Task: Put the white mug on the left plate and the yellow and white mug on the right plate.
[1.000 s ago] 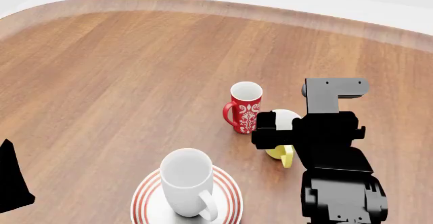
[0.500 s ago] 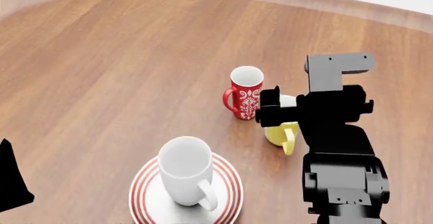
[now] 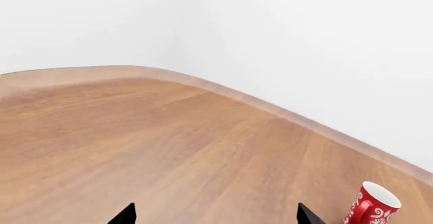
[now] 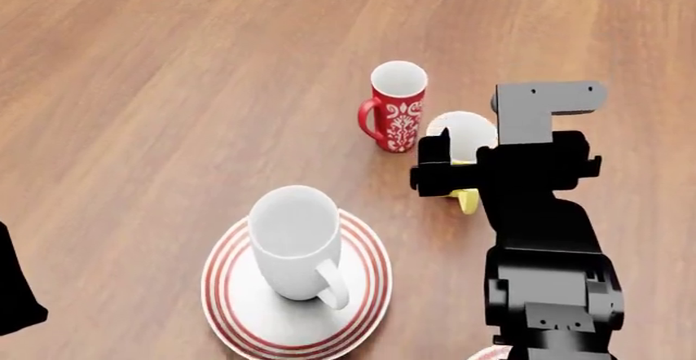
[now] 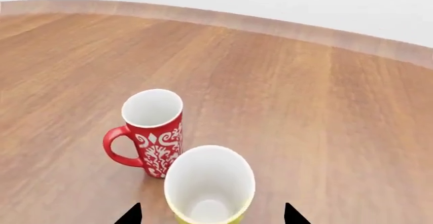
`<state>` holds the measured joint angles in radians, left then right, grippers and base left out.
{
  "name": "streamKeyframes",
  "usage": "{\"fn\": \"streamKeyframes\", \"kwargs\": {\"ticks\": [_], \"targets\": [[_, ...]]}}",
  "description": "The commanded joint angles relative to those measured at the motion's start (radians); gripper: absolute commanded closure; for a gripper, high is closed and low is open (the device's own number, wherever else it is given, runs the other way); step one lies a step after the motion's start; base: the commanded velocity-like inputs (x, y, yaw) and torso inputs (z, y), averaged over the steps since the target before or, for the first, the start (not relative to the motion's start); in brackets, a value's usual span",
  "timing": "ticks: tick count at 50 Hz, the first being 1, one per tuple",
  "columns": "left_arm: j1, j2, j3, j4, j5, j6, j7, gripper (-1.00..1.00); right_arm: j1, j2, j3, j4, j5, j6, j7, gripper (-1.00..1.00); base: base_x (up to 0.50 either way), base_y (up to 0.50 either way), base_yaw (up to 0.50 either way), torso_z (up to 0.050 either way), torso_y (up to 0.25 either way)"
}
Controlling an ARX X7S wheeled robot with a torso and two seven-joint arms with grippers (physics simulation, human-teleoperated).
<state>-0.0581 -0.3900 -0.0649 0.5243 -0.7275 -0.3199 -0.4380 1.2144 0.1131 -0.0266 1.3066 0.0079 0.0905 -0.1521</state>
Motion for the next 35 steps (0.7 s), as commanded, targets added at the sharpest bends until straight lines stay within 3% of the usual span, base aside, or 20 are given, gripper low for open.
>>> {"fn": "streamKeyframes", "kwargs": {"ticks": [1, 6, 20, 27, 35], "targets": [[0.004, -0.005, 0.007, 0.003, 0.013, 0.009, 0.002, -1.0, -0.008, -0.002, 0.008, 0.002, -0.001, -0.001, -0.002, -1.0, 0.0, 0.0, 0.0, 0.0, -0.25], [0.006, -0.007, 0.005, 0.003, 0.002, 0.006, 0.004, -1.0, -0.007, -0.004, 0.009, 0.002, -0.003, -0.001, -0.004, -1.0, 0.0, 0.0, 0.0, 0.0, -0.222], [0.009, -0.009, 0.011, 0.003, 0.01, 0.016, 0.005, -1.0, -0.01, -0.005, 0.015, 0.002, -0.003, -0.004, -0.01, -1.0, 0.0, 0.0, 0.0, 0.0, -0.009], [0.01, -0.011, 0.01, 0.004, 0.007, 0.017, 0.004, -1.0, -0.015, -0.005, 0.021, 0.002, -0.002, -0.004, -0.012, -1.0, 0.0, 0.0, 0.0, 0.0, -0.24], [0.009, -0.012, 0.008, 0.004, -0.003, 0.013, -0.003, -1.0, -0.003, -0.004, 0.025, 0.002, -0.002, -0.035, -0.012, -1.0, 0.0, 0.0, 0.0, 0.0, 0.0]]}}
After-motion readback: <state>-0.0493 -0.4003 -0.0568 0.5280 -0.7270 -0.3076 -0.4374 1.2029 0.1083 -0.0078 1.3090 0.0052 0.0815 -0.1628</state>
